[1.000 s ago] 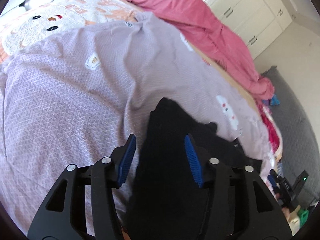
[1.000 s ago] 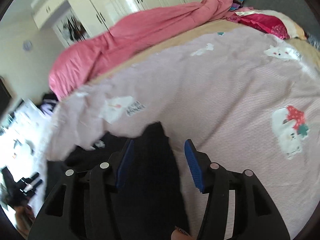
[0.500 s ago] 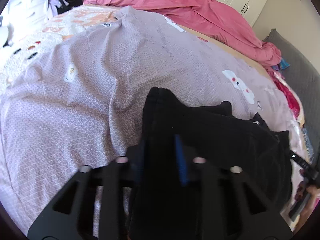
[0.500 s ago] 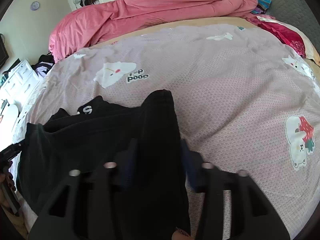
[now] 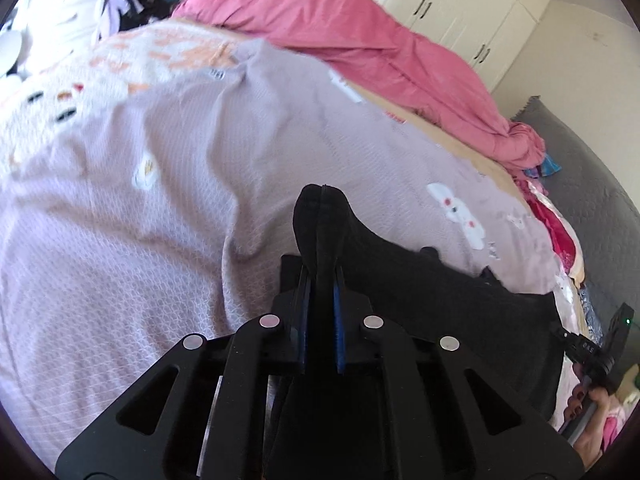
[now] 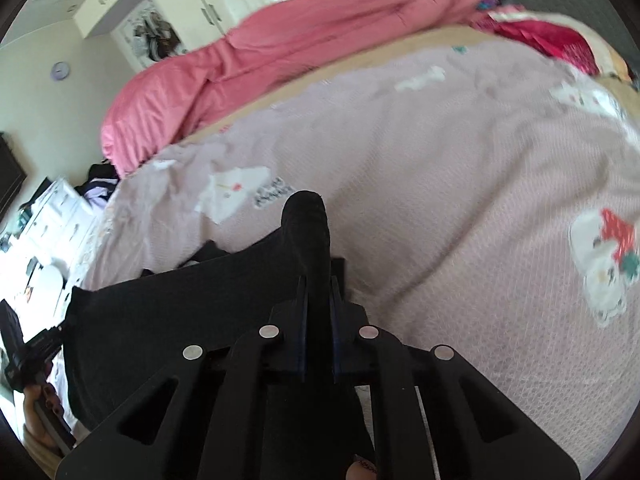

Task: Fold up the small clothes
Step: 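Lift the shirt edge with both grippers and fold it over the other half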

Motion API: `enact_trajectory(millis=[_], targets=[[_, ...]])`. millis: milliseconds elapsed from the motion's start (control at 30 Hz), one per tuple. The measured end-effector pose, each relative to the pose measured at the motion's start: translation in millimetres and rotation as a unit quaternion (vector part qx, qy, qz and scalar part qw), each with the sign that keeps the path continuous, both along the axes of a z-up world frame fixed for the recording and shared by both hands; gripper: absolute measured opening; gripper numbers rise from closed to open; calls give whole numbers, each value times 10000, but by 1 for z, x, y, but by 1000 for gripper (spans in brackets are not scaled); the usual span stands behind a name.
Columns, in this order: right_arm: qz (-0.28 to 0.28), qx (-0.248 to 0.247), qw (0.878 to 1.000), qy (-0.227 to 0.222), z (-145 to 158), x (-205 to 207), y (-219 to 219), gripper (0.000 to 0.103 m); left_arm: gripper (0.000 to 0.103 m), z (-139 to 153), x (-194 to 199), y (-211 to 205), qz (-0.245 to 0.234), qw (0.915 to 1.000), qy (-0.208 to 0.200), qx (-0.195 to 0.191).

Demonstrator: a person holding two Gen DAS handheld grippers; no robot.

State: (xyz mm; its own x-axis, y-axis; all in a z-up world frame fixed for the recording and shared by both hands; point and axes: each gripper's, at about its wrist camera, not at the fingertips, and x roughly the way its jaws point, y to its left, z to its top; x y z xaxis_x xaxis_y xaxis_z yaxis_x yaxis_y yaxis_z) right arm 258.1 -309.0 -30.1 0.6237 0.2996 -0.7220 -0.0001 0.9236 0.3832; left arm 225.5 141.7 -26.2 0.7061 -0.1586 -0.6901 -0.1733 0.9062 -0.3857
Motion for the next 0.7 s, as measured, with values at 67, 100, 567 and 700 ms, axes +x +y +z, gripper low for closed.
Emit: enact_trajectory(millis=[67, 100, 567, 700], targets=[[-86, -107, 9998, 152, -8, 2, 1, 12, 5, -14, 3, -3, 41, 9998, 170, 109], [-117, -160, 9996, 213, -12, 3, 1, 19, 6, -18, 4, -5, 33, 9997, 228, 129], [-174, -53, 9996, 193, 0, -22, -3, 49, 37, 3, -36, -14, 57, 9995, 143, 260], [-77, -2, 9996, 256, -1, -40, -6, 50, 46, 3, -51, -17, -5, 9999, 153, 70]])
